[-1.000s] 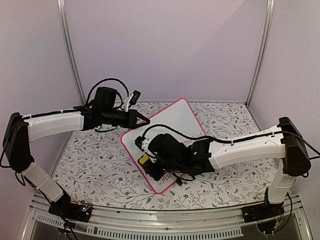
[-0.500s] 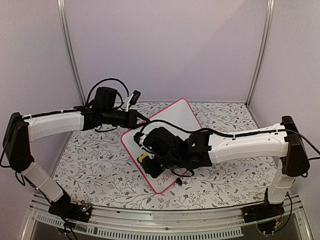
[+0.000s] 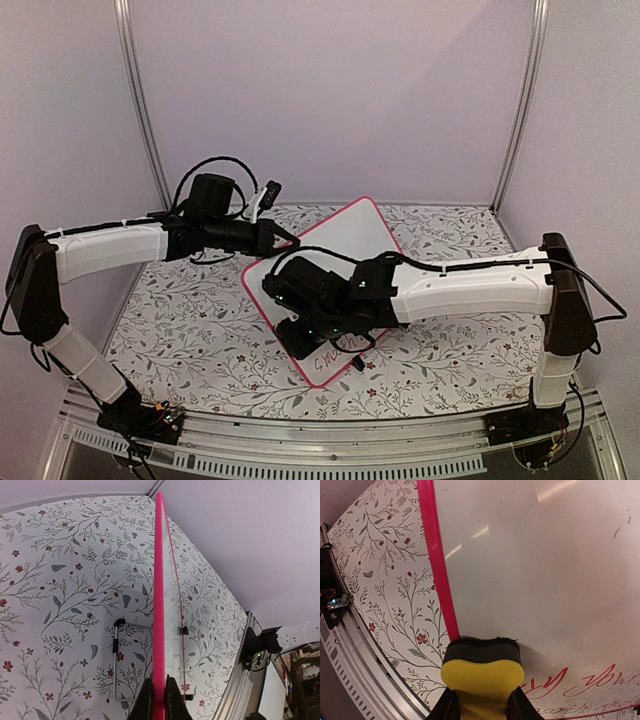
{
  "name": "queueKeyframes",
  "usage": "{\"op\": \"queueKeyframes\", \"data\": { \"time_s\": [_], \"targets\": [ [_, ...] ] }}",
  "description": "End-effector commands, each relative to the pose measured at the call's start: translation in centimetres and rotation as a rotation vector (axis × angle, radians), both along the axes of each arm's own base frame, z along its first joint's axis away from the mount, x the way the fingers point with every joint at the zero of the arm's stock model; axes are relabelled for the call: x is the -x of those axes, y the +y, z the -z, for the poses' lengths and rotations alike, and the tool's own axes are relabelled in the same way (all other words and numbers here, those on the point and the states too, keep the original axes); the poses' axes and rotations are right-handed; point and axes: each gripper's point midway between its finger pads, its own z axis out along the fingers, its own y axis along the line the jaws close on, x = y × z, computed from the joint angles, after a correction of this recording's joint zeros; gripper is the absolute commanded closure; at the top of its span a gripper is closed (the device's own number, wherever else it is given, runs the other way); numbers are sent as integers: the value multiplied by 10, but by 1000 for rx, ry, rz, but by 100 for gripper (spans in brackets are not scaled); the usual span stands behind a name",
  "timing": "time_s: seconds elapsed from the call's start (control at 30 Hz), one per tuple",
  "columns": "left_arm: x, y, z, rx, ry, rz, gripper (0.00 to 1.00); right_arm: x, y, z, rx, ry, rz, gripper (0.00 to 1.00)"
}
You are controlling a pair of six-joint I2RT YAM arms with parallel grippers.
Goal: Erase the whiteboard
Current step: Erase the whiteboard at the center of the board.
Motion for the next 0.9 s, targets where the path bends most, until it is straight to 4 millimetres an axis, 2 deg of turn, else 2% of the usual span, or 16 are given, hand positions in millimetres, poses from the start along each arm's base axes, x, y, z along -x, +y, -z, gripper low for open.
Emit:
{"op": "queueKeyframes", "data": {
  "time_s": [0.0, 0.53, 0.87],
  "targets": [
    [10, 2, 38, -124, 19, 33, 100, 7, -2, 17, 61, 46, 4, 72],
    [11, 2, 37, -121, 17, 36, 100, 8, -30, 51, 204, 63, 46, 72],
    [11, 2, 38, -122, 20, 34, 100, 21, -49, 64, 287, 64, 45, 72]
  ]
}}
